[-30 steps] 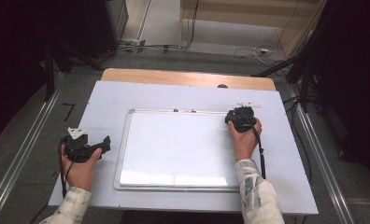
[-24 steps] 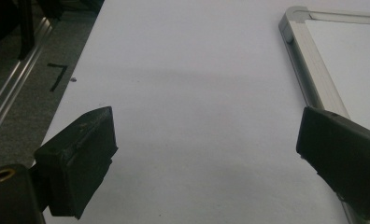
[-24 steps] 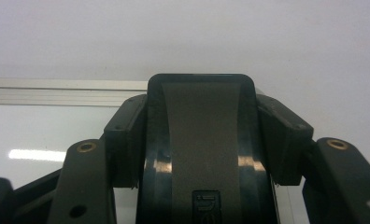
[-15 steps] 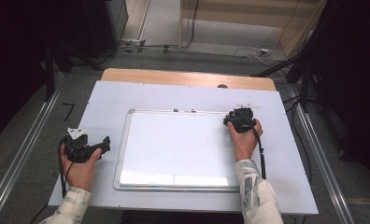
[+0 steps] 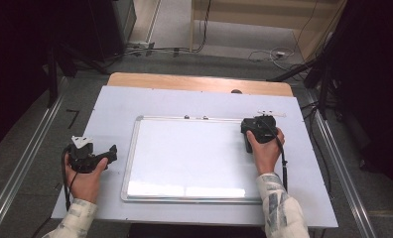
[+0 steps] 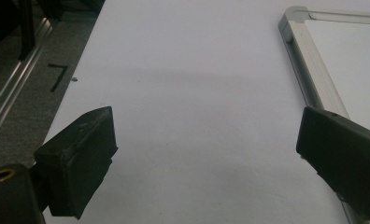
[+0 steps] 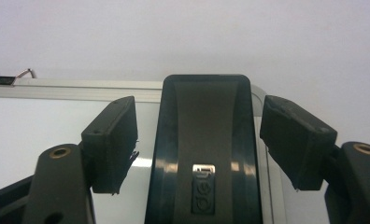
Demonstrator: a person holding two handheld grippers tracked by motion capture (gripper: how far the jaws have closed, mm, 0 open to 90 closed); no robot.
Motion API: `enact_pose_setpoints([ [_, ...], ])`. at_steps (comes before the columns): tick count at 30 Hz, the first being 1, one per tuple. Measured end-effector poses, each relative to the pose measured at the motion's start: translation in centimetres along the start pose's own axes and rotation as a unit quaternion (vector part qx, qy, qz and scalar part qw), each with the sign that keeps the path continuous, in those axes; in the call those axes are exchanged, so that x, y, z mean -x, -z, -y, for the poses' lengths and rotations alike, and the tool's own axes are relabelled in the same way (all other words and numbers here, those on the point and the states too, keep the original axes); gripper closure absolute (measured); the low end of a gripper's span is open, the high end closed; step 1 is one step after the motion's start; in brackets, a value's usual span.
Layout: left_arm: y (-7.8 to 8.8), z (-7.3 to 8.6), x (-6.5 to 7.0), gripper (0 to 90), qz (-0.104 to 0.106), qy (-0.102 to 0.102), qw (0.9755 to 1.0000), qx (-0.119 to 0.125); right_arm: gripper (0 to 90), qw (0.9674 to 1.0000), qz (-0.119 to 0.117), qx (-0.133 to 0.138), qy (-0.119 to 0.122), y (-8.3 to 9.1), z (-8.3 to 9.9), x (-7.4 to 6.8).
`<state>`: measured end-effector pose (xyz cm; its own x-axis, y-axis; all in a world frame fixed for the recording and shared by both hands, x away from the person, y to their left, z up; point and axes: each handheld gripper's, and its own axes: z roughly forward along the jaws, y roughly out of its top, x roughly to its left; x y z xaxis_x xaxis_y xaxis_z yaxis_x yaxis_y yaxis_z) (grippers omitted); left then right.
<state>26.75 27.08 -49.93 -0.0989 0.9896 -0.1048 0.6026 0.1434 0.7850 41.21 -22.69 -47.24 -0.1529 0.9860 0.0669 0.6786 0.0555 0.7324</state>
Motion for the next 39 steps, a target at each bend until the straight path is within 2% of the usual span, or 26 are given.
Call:
enact_pose_setpoints([
  [21, 0.1, 0.1, 0.0, 5.2, -0.004, -0.003, 1.0, -0.004, 23.5, 0.998, -0.043, 0.028, 0.036, 4.8, 1.6, 0.7],
  [24, 0.1, 0.1, 0.0, 5.2, -0.003, -0.004, 1.0, -0.004, 23.2, 0.9977, -0.04, 0.03, 0.047, 5.3, 2.1, 0.7],
  [29, 0.1, 0.2, 0.0, 5.2, -0.004, -0.003, 1.0, -0.004, 23.0, 0.9971, -0.046, 0.031, 0.052, 6.0, 2.9, 0.9],
  [39, 0.0, 0.2, 0.1, 5.2, -0.005, -0.004, 1.0, -0.006, 22.9, 0.9971, -0.045, 0.034, 0.051, 7.3, 4.1, 2.3],
])
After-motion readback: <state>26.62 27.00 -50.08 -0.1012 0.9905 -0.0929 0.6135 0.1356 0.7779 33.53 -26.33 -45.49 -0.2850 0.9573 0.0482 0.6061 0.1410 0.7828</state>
